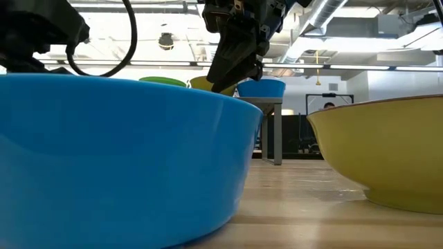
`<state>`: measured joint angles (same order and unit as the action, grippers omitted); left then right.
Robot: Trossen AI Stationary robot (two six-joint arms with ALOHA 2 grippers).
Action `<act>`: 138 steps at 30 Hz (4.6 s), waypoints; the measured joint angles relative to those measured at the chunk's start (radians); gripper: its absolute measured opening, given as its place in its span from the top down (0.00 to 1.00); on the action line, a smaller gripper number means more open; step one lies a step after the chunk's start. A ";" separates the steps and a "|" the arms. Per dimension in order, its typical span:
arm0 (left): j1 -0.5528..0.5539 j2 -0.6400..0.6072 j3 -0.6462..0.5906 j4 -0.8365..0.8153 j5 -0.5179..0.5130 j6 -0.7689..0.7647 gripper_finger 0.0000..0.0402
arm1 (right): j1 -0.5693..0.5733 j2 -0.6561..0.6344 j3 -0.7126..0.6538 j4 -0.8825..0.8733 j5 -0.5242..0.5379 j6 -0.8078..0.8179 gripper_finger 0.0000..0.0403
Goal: Pick & Place Mini bowls
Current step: Stack the green bowl on top of the other green bowls on the shelf
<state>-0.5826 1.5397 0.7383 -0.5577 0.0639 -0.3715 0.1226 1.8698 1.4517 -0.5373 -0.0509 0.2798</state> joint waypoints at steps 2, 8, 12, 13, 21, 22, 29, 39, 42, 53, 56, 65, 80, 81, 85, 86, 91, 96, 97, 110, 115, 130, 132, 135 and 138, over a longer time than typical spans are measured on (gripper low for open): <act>0.000 0.001 -0.002 0.002 0.000 0.000 0.59 | 0.000 0.000 0.000 0.000 0.000 0.000 0.64; 0.000 0.001 -0.071 0.014 0.022 -0.041 0.61 | 0.000 0.000 0.000 0.000 0.000 0.000 0.65; 0.000 0.001 -0.095 0.022 0.023 -0.052 0.64 | 0.000 0.000 0.000 0.000 0.000 0.000 0.66; 0.000 0.001 -0.098 0.024 0.023 -0.052 0.66 | 0.000 0.000 0.000 0.000 0.000 0.000 0.65; 0.000 0.001 -0.100 0.028 0.040 -0.057 0.92 | 0.000 0.000 0.000 0.000 0.000 0.000 0.67; 0.000 0.001 -0.100 0.029 0.040 -0.060 0.96 | 0.000 0.000 0.000 0.000 0.000 0.000 0.67; 0.000 0.000 -0.085 0.031 0.040 -0.108 0.97 | 0.000 0.000 0.000 0.000 0.000 0.000 0.67; 0.008 -0.162 -0.065 0.020 0.010 -0.143 0.97 | 0.000 0.000 0.000 0.000 0.000 0.000 0.67; 0.009 -0.245 -0.064 0.018 -0.064 -0.160 0.98 | 0.000 0.000 0.000 0.000 0.000 0.000 0.67; 0.086 -0.533 -0.064 0.019 -0.315 -0.164 0.98 | 0.000 0.000 0.000 0.000 0.000 0.000 0.67; 0.131 -0.570 -0.064 0.019 -0.346 -0.160 0.97 | 0.000 0.000 0.000 0.000 0.000 0.000 0.67; 0.255 -0.579 -0.064 0.024 -0.398 -0.082 0.98 | 0.000 0.000 0.000 0.000 0.000 0.000 0.67; 0.408 -0.660 -0.064 0.055 -0.574 -0.078 0.98 | 0.000 0.000 0.000 0.002 0.000 -0.001 0.67; 0.416 -0.670 -0.064 0.059 -0.596 -0.078 0.98 | 0.000 0.000 0.000 0.002 0.000 -0.001 0.67; 0.456 -0.703 -0.064 0.076 -0.676 -0.077 0.98 | 0.000 0.000 0.000 0.002 0.001 -0.001 0.67; 0.467 -0.711 -0.064 0.084 -0.688 -0.071 0.98 | 0.000 0.000 0.000 0.003 0.001 -0.001 0.67; 0.550 -0.731 -0.064 0.177 -0.716 -0.056 0.98 | 0.000 0.000 0.000 0.015 0.001 -0.001 0.67; 0.656 -0.733 -0.055 0.251 -0.702 -0.051 0.98 | 0.000 0.000 0.000 0.029 0.001 -0.001 0.67; 0.678 -0.733 -0.049 0.251 -0.681 -0.051 0.98 | 0.000 0.000 0.000 0.028 0.001 -0.001 0.67; 0.873 -0.716 0.047 0.242 -0.585 -0.052 0.98 | 0.000 0.000 0.000 0.031 0.001 -0.002 0.67; 0.929 -0.673 0.061 0.243 -0.560 -0.054 0.98 | 0.000 0.000 0.000 0.039 0.001 -0.002 0.67; 1.032 -0.474 0.061 0.192 -0.441 -0.143 0.98 | 0.000 0.000 0.000 0.045 0.000 -0.001 0.67; 1.045 -0.466 0.060 0.175 -0.416 -0.143 0.98 | 0.000 0.000 0.000 0.045 0.000 -0.001 0.67; 1.063 -0.465 0.060 0.152 -0.369 -0.143 0.98 | 0.000 0.000 0.000 0.045 0.000 -0.001 0.67; 1.078 -0.466 0.060 0.134 -0.347 -0.143 0.98 | 0.000 0.000 0.000 0.045 0.000 -0.001 0.67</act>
<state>0.4955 1.0737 0.7986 -0.4236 -0.2834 -0.5144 0.1223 1.8694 1.4518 -0.4923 -0.0505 0.2787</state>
